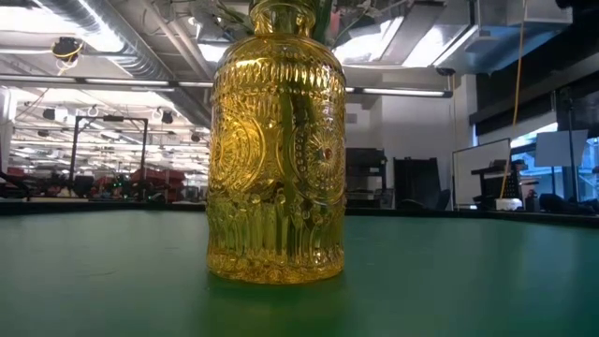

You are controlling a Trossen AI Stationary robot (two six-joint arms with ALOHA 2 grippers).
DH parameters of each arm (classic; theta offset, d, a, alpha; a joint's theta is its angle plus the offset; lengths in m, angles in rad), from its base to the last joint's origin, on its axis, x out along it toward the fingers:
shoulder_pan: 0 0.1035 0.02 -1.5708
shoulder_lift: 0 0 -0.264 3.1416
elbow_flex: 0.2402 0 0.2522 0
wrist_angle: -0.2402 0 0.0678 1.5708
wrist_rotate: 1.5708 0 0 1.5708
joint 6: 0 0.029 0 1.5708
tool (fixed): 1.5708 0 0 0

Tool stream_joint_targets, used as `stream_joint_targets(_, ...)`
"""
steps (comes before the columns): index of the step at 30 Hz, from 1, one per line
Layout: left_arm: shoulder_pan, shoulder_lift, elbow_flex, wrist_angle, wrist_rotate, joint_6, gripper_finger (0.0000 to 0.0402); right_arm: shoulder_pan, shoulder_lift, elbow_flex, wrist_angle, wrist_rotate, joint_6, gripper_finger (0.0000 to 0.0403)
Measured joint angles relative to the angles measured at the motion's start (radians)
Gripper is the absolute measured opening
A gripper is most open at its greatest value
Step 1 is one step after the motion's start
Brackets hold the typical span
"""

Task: Sort flowers into vase by color
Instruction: Put the violet flowers into the yellow crystal vase

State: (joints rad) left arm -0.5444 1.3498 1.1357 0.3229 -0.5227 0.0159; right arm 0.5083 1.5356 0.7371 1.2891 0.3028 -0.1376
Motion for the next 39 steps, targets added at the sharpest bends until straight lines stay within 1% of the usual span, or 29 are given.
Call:
stream_joint_targets(5,0.03,0.074,0.055,-0.002,0.001,0.021,0.0236,0.0,0.0,0.043,-0.106,0.052,0.0,0.0012)
stream_joint_targets(11,0.066,0.124,0.081,0.004,0.001,0.022,0.0237,0.0,0.0,0.052,-0.12,0.065,0.006,0.0012)
stream_joint_targets(14,0.085,0.146,0.102,0.009,0.024,0.02,0.0237,0.0,0.0,0.052,-0.13,0.068,0.009,0.0012)
stream_joint_targets(18,0.109,0.167,0.123,0.017,0.046,0.016,0.0237,0.0,0.0,0.052,-0.14,0.069,0.023,0.0012)
stream_joint_targets(23,0.139,0.172,0.126,0.018,0.046,-0.014,0.0236,0.0,0.0,0.052,-0.15,0.072,0.028,0.0012)
stream_joint_targets(29,0.143,0.172,0.126,0.035,0.047,-0.029,0.023,0.0,0.0,0.052,-0.163,0.072,0.032,0.0012)
stream_joint_targets(34,0.15,0.172,0.126,0.044,0.047,-0.032,0.0207,-0.001,0.0,0.052,-0.164,0.079,0.04,0.0012)
stream_joint_targets(36,0.15,0.172,0.126,0.062,0.047,-0.032,0.019,0.0,0.0,0.052,-0.166,0.081,0.04,0.0012)
stream_joint_targets(39,0.15,0.172,0.126,0.086,0.047,-0.032,0.0151,-0.001,0.0,0.052,-0.169,0.084,0.04,0.0012)
